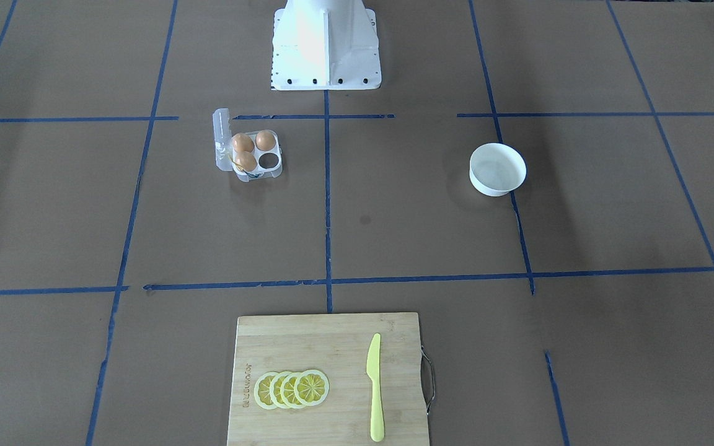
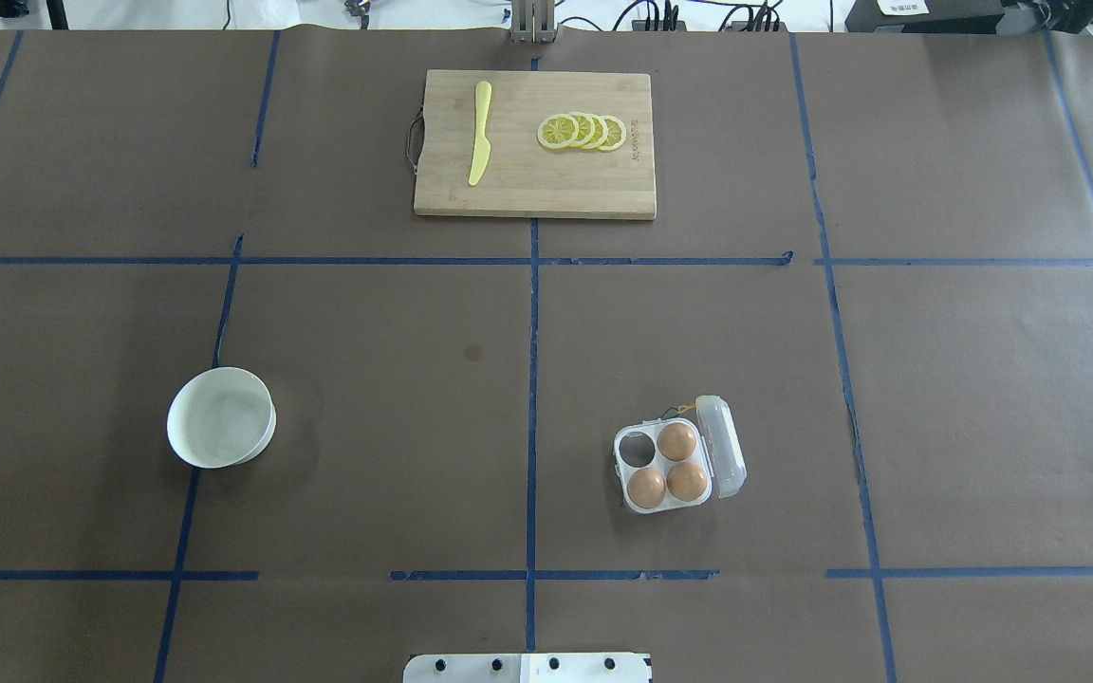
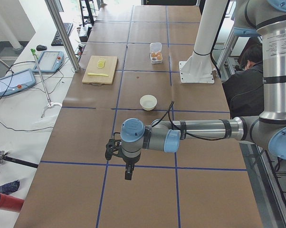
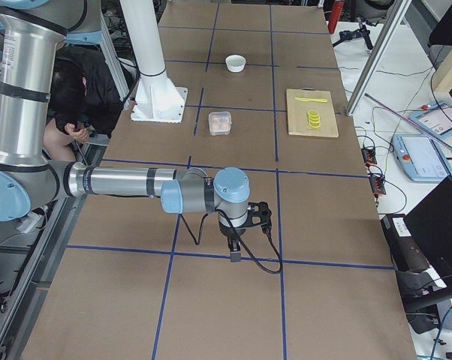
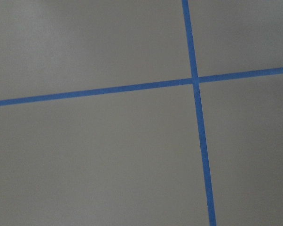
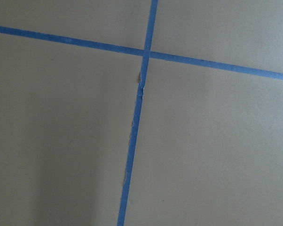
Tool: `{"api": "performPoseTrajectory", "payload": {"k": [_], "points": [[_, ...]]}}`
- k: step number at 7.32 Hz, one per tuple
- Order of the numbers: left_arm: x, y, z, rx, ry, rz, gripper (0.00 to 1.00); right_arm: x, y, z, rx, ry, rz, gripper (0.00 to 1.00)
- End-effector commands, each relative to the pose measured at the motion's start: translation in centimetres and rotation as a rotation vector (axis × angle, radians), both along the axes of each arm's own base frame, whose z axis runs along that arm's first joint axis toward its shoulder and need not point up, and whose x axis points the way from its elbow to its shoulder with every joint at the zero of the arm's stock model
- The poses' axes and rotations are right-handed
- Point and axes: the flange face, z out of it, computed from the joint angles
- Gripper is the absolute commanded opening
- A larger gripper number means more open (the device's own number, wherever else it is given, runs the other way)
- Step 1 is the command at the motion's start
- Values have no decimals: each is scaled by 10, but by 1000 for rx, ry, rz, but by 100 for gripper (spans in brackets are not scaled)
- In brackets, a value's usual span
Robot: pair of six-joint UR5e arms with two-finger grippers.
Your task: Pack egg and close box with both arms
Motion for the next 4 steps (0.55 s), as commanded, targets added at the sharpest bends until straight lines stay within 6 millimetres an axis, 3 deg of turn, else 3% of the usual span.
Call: {"api": "performPoseTrajectory", "payload": {"k": [1,3,4], "points": [[0,-6,-1,-9,-1,37,100,-1,-10,-12,20,-2,2,100],[0,-11,-10,18,1,43,100,-7,-17,-30,66,-37,-13,100],[0,-27,-20,37,0,43,100,-17,-19,-59,121,-42,-37,100]]}}
